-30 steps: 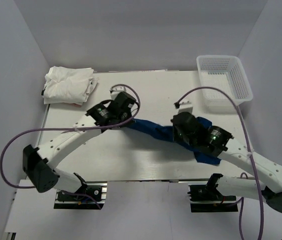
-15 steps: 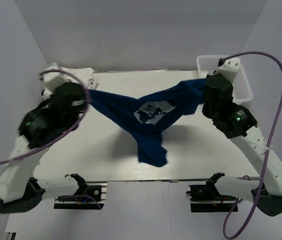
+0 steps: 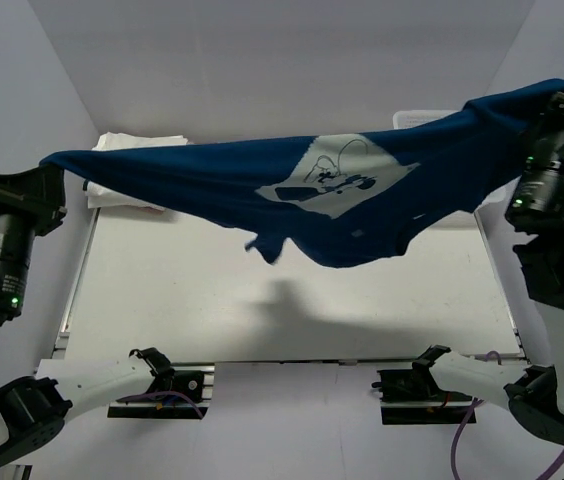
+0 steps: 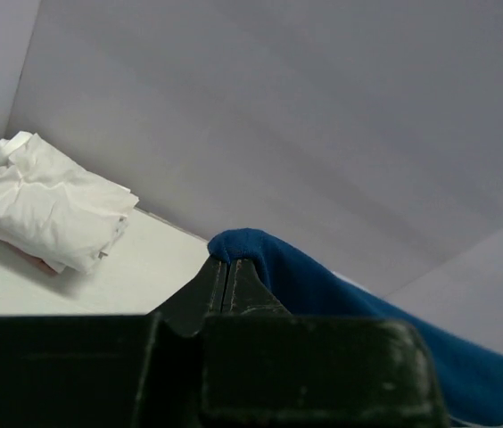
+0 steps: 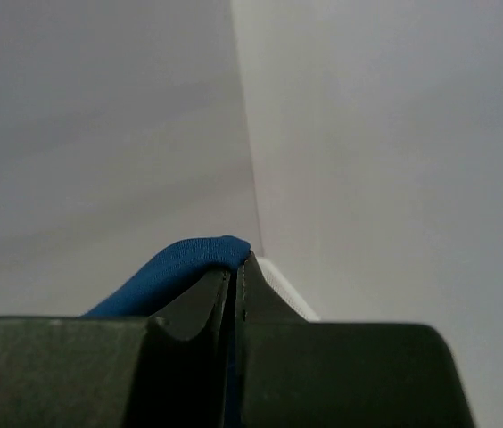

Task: Fold and stack the t-shirts
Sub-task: Flatten out the tshirt

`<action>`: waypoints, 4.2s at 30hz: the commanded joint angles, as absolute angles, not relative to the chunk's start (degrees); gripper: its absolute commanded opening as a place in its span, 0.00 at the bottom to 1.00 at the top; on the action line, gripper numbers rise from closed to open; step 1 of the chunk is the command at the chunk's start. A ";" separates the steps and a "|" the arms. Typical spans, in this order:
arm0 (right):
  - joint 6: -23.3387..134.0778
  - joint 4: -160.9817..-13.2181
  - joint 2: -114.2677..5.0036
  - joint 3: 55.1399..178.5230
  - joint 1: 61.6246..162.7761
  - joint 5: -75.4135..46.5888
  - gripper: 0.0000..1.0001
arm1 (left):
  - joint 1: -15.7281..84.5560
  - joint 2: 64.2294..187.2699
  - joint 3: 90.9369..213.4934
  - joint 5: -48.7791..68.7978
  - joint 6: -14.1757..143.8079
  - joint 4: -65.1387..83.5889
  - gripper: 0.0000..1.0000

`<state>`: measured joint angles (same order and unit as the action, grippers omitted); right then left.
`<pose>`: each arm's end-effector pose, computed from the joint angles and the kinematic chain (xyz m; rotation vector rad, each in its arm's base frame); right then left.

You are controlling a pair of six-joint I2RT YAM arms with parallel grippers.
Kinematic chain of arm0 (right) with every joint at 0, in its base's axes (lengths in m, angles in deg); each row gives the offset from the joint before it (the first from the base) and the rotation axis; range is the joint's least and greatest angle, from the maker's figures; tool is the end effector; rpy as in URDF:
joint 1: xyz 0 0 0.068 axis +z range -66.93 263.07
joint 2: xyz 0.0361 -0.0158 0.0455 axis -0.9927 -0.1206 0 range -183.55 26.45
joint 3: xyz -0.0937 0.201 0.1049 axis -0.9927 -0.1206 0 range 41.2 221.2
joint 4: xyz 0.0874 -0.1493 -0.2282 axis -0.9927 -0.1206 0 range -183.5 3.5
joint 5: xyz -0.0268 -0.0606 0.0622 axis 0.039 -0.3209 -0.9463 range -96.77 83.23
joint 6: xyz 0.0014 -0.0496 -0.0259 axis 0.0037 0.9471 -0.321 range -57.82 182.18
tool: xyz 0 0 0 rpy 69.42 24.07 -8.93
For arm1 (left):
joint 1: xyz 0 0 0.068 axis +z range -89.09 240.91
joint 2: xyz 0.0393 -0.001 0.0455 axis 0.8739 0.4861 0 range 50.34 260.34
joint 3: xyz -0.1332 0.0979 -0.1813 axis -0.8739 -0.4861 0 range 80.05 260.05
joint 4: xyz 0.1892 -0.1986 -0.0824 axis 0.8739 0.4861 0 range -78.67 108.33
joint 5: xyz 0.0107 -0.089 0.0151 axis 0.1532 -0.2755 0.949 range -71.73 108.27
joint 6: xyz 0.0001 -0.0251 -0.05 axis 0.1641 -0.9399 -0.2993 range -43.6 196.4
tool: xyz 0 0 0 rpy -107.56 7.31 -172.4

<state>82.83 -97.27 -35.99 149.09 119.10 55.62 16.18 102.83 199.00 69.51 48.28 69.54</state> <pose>0.1287 0.0512 0.6101 0.4649 1.2244 -0.2954 0.0404 0.0022 0.5872 -0.5273 1.3967 -0.3921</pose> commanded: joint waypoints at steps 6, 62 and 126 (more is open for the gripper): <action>93.82 -87.39 -33.58 150.19 119.11 56.07 0.00 | 16.01 102.73 197.30 64.60 49.60 66.88 0.00; 39.86 -108.48 -44.73 80.40 114.10 -4.67 0.90 | 47.64 119.34 134.27 24.16 38.78 55.37 1.00; 32.21 -111.55 -54.49 84.00 126.05 13.53 0.79 | 56.08 129.36 127.24 8.24 37.37 29.87 0.00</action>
<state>33.96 -116.37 -52.92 81.47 126.01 8.89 55.88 132.76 127.77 7.94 35.80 28.50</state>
